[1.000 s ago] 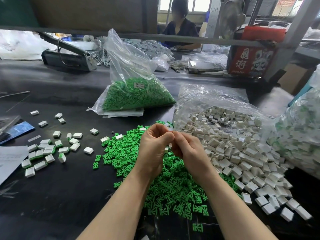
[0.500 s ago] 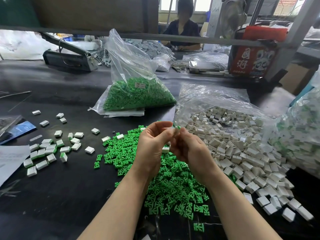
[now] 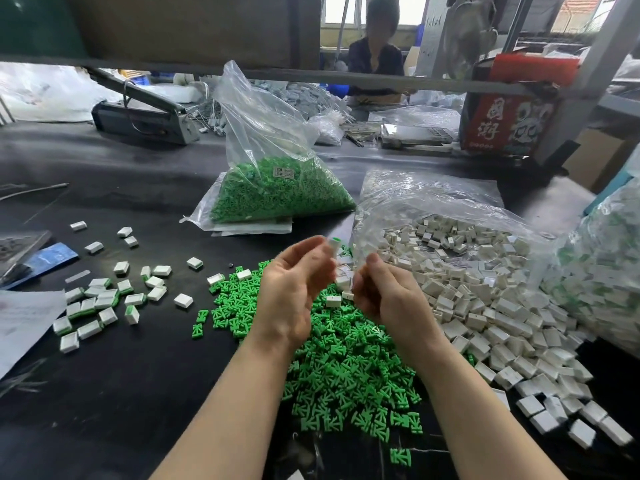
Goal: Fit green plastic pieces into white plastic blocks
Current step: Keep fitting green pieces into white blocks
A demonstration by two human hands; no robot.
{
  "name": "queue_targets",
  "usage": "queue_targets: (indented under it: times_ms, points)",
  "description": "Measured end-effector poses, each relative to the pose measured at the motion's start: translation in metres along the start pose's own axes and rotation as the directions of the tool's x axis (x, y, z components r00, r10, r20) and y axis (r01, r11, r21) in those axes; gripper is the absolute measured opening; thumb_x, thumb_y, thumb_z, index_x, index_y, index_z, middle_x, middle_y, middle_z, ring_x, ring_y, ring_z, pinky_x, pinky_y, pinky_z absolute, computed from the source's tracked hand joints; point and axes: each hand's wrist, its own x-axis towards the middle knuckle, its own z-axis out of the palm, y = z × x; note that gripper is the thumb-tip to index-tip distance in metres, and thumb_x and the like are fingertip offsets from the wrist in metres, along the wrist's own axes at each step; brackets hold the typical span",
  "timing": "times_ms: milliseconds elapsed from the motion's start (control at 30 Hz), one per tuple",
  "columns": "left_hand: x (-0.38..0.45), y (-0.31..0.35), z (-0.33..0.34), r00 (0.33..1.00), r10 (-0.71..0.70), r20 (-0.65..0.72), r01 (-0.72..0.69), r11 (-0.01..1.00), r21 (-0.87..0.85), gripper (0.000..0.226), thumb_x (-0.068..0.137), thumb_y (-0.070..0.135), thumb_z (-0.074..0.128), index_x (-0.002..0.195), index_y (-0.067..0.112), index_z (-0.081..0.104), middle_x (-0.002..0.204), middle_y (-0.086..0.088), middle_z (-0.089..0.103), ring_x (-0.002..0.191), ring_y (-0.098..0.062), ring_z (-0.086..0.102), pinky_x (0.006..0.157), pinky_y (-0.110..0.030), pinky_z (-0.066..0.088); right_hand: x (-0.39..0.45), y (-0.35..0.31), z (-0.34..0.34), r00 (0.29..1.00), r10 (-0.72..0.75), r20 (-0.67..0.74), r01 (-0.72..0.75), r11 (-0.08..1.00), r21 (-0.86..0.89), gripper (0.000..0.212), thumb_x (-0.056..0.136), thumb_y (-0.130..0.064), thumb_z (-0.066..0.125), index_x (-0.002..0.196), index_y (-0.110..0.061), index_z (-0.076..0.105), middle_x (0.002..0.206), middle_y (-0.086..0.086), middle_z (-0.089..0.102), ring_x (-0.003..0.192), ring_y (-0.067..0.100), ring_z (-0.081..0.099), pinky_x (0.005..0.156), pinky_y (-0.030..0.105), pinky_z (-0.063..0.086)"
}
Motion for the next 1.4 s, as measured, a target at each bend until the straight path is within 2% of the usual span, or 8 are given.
queue_targets:
  times_ms: [233,433,633,733,833,1000,1100,1400]
  points:
    - [0.020,0.048,-0.059,0.874,-0.167,-0.457,-0.018,0.928,-0.373,0.017,0.095,0.010,0.059,0.079,0.009,0.062,0.051,0.001,0.067,0.048,-0.005,0.066,0.063,-0.021,0.058,0.003,0.009,-0.013,0.979,-0.160,-0.124,0.075,0.855,-0.513,0.043,0.102,-0.035,0.046,0.069,-0.012,0.060,0.050,-0.005,0.052,0.045,0.009,0.042,0.050,0.033,0.033]
    - [0.026,0.067,-0.097,0.803,-0.220,-0.554,-0.163,0.813,-0.559,0.025,0.104,0.009,0.041,0.086,0.007,0.058,0.053,0.000,0.066,0.101,-0.001,0.068,0.088,-0.019,0.054,0.003,0.012,-0.016,0.984,-0.152,-0.091,0.039,0.689,-0.724,0.026,0.098,-0.036,0.056,0.076,-0.022,0.061,0.055,-0.011,0.054,0.046,0.003,0.044,0.047,0.025,0.035]
    - [0.023,0.070,-0.097,0.800,-0.135,-0.585,-0.272,0.787,-0.553,0.031,0.107,0.015,0.025,0.094,0.005,0.052,0.085,-0.006,0.069,0.090,-0.013,0.072,0.090,-0.028,0.055,0.000,0.006,-0.012,0.989,-0.143,-0.025,0.064,0.581,-0.811,0.007,0.090,-0.033,0.069,0.092,-0.027,0.072,0.077,-0.015,0.066,0.070,0.001,0.061,0.071,0.027,0.056]
    - [0.022,0.066,-0.079,0.850,-0.081,-0.521,-0.163,0.900,-0.405,0.029,0.103,0.014,0.036,0.086,0.013,0.058,0.069,0.002,0.070,0.065,-0.006,0.070,0.080,-0.022,0.057,-0.003,0.003,-0.005,0.990,-0.118,0.083,0.132,0.504,-0.854,0.007,0.088,-0.034,0.070,0.094,-0.030,0.073,0.083,-0.017,0.068,0.076,-0.001,0.060,0.081,0.022,0.053]
    - [0.018,0.052,-0.054,0.924,0.023,-0.383,0.002,0.998,0.065,0.020,0.097,0.011,0.053,0.085,0.016,0.068,0.067,0.004,0.070,0.054,-0.003,0.061,0.055,-0.017,0.053,-0.005,0.002,-0.001,0.987,-0.075,0.144,0.163,0.451,-0.878,0.009,0.088,-0.039,0.070,0.093,-0.031,0.071,0.091,-0.018,0.067,0.084,0.001,0.057,0.094,0.027,0.050]
    - [0.008,0.013,-0.020,0.994,0.019,0.108,-0.103,0.493,0.864,0.017,0.088,0.018,0.071,0.103,0.025,0.073,0.091,0.008,0.071,0.077,0.001,0.062,0.066,-0.010,0.047,-0.004,0.001,0.000,0.989,0.027,0.142,0.122,0.375,-0.919,0.035,0.083,-0.053,0.069,0.114,-0.037,0.066,0.102,-0.013,0.068,0.094,0.007,0.054,0.100,0.032,0.046]
    - [0.008,-0.005,-0.012,0.981,-0.025,0.193,-0.187,0.159,0.969,0.024,0.088,0.026,0.071,0.112,0.026,0.071,0.100,0.010,0.061,0.078,0.003,0.052,0.078,-0.019,0.042,-0.004,0.001,0.000,0.990,0.029,0.140,0.122,0.349,-0.929,0.034,0.086,-0.046,0.069,0.119,-0.038,0.066,0.107,-0.009,0.070,0.100,0.012,0.060,0.100,0.036,0.047]
    - [0.008,-0.010,-0.018,0.976,0.037,0.216,-0.217,0.050,0.975,0.009,0.086,0.022,0.074,0.094,0.022,0.076,0.089,0.009,0.061,0.086,-0.011,0.061,0.084,-0.028,0.051,-0.002,0.006,-0.004,0.996,0.004,0.088,0.074,0.502,-0.862,0.012,0.082,-0.038,0.075,0.094,-0.037,0.073,0.076,-0.018,0.059,0.074,0.001,0.054,0.067,0.022,0.038]
